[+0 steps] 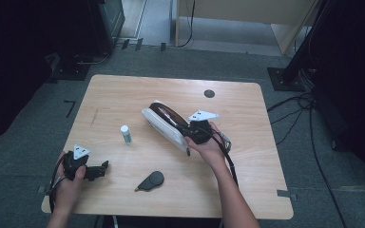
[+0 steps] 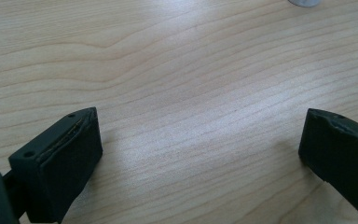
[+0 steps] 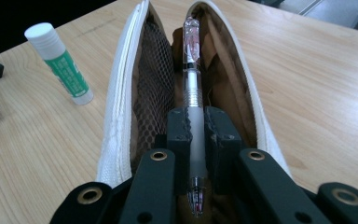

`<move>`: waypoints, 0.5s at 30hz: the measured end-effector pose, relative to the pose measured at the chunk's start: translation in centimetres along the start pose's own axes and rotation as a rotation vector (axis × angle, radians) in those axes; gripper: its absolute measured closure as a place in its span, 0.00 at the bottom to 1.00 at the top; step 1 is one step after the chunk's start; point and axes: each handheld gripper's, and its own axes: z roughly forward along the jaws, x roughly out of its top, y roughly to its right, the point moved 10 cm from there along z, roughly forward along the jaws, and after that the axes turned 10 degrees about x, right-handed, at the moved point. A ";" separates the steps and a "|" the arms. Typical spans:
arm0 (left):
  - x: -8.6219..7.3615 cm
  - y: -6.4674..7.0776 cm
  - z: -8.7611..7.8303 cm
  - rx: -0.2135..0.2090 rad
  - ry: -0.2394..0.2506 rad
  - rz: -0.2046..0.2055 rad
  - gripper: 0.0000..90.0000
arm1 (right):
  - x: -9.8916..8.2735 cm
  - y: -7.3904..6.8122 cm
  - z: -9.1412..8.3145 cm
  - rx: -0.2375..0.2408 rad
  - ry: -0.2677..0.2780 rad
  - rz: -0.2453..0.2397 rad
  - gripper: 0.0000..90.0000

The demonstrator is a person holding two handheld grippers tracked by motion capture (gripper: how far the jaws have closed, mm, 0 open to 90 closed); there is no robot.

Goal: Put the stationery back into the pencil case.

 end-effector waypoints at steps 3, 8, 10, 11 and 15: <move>0.0 0.0 0.0 0.000 0.000 0.000 0.00 | -0.5 0.0 0.3 0.001 -0.018 -0.001 0.90; 0.0 0.0 0.0 -0.001 -0.001 0.001 0.00 | -0.9 0.0 0.6 -0.005 -0.031 -0.005 0.90; 0.0 0.0 0.0 -0.001 0.000 0.001 0.00 | -1.2 0.1 0.7 -0.010 -0.042 0.000 0.90; 0.0 0.0 0.0 -0.001 0.000 0.001 0.00 | -1.3 0.1 0.7 -0.008 -0.043 -0.001 0.90; 0.0 0.0 0.0 -0.002 0.000 0.002 0.00 | -1.8 0.3 0.9 -0.018 -0.075 -0.012 0.90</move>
